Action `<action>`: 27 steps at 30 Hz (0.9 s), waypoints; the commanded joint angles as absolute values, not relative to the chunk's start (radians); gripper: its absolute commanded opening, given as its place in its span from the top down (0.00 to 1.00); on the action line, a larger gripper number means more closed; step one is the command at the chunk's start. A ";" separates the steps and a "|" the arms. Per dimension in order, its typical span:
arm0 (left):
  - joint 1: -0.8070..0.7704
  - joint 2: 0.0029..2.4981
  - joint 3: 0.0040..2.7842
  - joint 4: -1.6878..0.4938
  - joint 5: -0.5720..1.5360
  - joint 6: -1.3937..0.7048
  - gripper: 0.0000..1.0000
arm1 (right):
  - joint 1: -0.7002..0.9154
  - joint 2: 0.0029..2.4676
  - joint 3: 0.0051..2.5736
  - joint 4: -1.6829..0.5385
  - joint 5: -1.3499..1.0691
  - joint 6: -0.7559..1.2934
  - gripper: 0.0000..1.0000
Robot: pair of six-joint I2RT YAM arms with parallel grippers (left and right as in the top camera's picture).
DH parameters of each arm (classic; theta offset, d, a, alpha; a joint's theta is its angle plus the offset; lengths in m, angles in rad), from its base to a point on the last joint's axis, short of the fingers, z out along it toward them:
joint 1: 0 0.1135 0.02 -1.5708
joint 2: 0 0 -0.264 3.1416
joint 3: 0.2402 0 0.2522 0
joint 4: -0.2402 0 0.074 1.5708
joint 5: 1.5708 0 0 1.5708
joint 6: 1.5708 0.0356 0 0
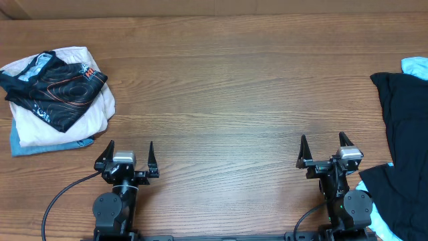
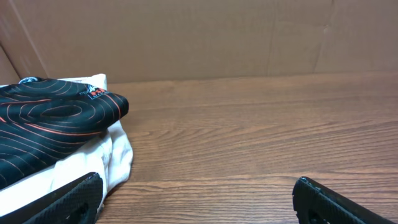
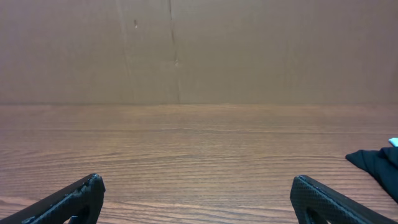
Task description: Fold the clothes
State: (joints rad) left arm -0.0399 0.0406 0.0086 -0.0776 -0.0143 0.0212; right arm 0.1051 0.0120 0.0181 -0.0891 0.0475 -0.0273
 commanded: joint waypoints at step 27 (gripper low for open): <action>-0.048 0.045 0.005 -0.069 0.000 -0.046 0.00 | 0.104 0.003 0.009 -0.051 0.013 0.056 0.00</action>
